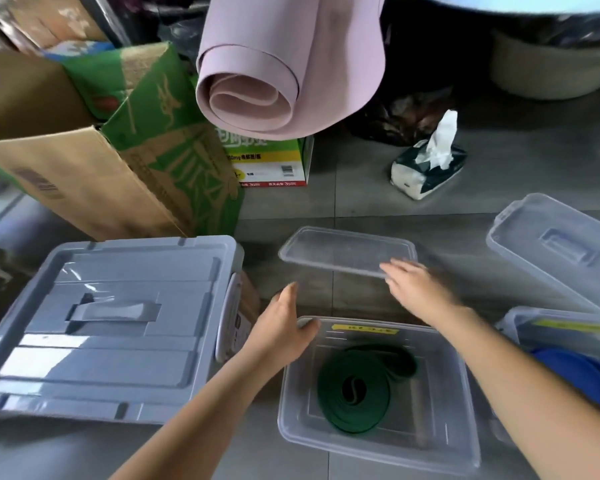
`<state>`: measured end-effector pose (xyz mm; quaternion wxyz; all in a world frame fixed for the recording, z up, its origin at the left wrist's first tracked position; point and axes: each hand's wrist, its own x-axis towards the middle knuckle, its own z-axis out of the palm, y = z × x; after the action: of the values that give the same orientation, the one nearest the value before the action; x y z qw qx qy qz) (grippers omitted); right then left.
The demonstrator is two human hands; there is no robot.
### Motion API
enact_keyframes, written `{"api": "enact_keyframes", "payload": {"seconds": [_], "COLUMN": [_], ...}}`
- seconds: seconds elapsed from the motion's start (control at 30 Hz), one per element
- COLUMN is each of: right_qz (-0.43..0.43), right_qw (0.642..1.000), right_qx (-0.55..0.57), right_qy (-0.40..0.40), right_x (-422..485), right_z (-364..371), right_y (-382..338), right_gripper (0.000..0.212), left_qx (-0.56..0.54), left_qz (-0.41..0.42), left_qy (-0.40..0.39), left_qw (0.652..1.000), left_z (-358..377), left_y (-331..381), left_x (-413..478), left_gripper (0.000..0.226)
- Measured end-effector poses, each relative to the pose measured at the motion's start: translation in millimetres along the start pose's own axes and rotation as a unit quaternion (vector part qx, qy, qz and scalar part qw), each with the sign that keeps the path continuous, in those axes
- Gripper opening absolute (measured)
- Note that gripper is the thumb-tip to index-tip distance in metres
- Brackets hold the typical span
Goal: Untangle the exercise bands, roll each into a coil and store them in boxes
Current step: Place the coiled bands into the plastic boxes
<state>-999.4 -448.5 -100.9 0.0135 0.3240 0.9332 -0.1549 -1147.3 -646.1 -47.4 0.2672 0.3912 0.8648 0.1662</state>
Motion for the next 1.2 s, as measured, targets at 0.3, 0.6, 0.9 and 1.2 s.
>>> {"api": "enact_keyframes", "payload": {"seconds": [0.3,0.6,0.9,1.2], "right_qz": [-0.067,0.113,0.261,0.257], "right_qw": [0.933,0.888,0.91,0.918], "right_qx": [0.223,0.437,0.301,0.298], "right_qy": [0.275,0.086,0.111,0.058], "right_x": [-61.8,-96.4,-98.5,-106.0], "right_z": [-107.6,-85.8,-3.1,10.3], "right_y": [7.7,17.8,5.5,-0.6], "right_gripper": [0.018,0.019,0.014,0.046], "left_qx": [-0.248,-0.363,-0.215,-0.233], "left_qz": [-0.024,-0.042,-0.146,-0.168], "left_qy": [0.192,0.158,0.132,0.133], "left_qw": [0.949,0.917,0.956,0.949], "left_z": [-28.4,-6.3,47.6,58.2], "left_y": [21.6,-5.5,-35.8,-46.6], "left_x": [6.7,-41.9,-85.2,-82.9], "left_gripper": [0.098,0.017,0.025,0.023]}}
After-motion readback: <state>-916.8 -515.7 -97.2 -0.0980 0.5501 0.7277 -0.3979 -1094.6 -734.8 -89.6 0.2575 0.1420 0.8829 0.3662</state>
